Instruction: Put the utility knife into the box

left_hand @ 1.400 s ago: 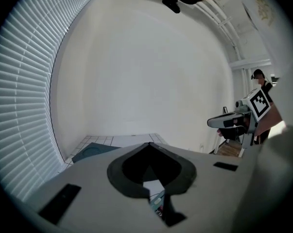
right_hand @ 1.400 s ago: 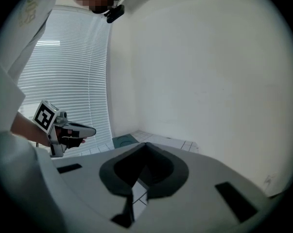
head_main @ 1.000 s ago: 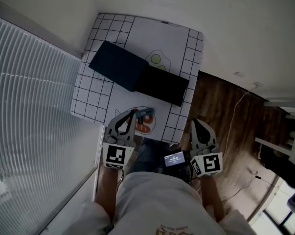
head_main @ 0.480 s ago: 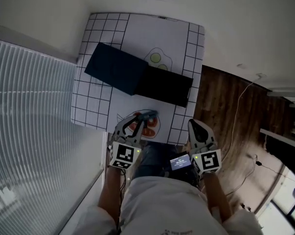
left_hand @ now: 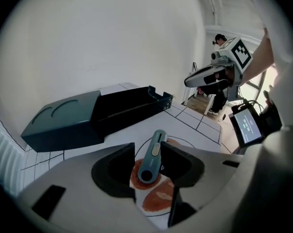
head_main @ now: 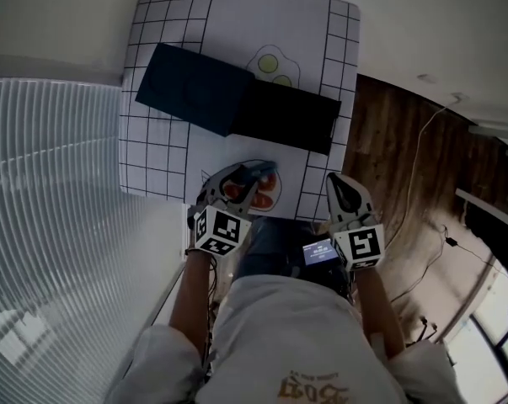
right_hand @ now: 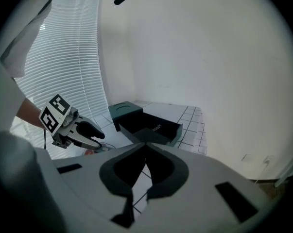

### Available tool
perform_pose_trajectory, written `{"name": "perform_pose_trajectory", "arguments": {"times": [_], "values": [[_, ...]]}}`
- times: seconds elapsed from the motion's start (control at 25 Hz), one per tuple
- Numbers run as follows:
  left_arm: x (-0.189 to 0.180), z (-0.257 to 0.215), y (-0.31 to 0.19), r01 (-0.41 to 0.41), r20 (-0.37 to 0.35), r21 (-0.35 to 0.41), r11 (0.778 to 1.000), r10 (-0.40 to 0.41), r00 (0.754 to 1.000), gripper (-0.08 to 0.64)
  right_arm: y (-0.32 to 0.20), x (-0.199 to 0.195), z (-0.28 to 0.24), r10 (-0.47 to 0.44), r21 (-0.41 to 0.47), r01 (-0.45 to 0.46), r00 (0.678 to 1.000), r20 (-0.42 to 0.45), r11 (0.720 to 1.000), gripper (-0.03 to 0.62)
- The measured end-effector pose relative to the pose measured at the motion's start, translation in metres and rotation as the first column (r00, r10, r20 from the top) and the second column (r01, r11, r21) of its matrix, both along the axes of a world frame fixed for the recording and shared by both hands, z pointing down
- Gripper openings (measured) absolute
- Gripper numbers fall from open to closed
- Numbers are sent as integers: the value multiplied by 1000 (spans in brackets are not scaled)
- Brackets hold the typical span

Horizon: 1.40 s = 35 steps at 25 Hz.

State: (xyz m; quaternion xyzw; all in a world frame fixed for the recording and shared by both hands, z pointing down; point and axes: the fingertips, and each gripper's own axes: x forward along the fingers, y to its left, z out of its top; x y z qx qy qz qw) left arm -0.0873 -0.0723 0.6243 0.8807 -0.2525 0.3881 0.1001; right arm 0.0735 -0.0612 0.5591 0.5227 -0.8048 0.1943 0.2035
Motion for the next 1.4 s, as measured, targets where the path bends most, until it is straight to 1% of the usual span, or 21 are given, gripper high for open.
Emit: {"name": "perform_pose_trajectory", "arguments": {"times": [0.12,0.24,0.36,0.44,0.6,0.72,0.8,0.88,0.96,1.16,1.24,1.4], "values": [[5,9,5,-33,15,-23,999,33,999,166,3,4,6,14,-17,-14,1000,6,1000,8],[7,19,9,-90,48,-54,994,93,995,167,4,8,13,31,-31,-31,1000,2,999,8],[8,27,10,-134,76,-63,989,138,987,170,4,11,14,45,-38,-45,999,4,998,8],[9,30,10,-148,81,-66,987,153,985,170,4,14,15,56,-43,-56,998,5,998,8],[10,30,11,-155,60,-80,985,160,985,170,6,21,18,90,-58,-89,996,5,994,8],[9,30,10,-154,48,-80,985,158,986,172,4,26,18,131,-69,-129,991,19,989,8],[8,30,10,-160,57,-86,983,165,985,172,5,27,17,150,-78,-147,988,29,986,8],[9,30,12,-170,82,-93,981,178,981,147,7,28,15,152,-82,-149,988,27,985,8],[9,30,12,-167,98,-99,981,177,979,141,6,29,14,150,-79,-147,988,24,986,8],[11,28,12,-156,97,-104,982,167,981,137,3,31,9,157,-67,-155,987,25,986,8],[12,24,11,-157,87,-93,983,165,982,137,4,31,8,159,-61,-157,987,26,986,8],[17,10,7,-159,68,-42,986,162,984,137,6,32,5,164,-53,-162,986,28,985,8]]}}
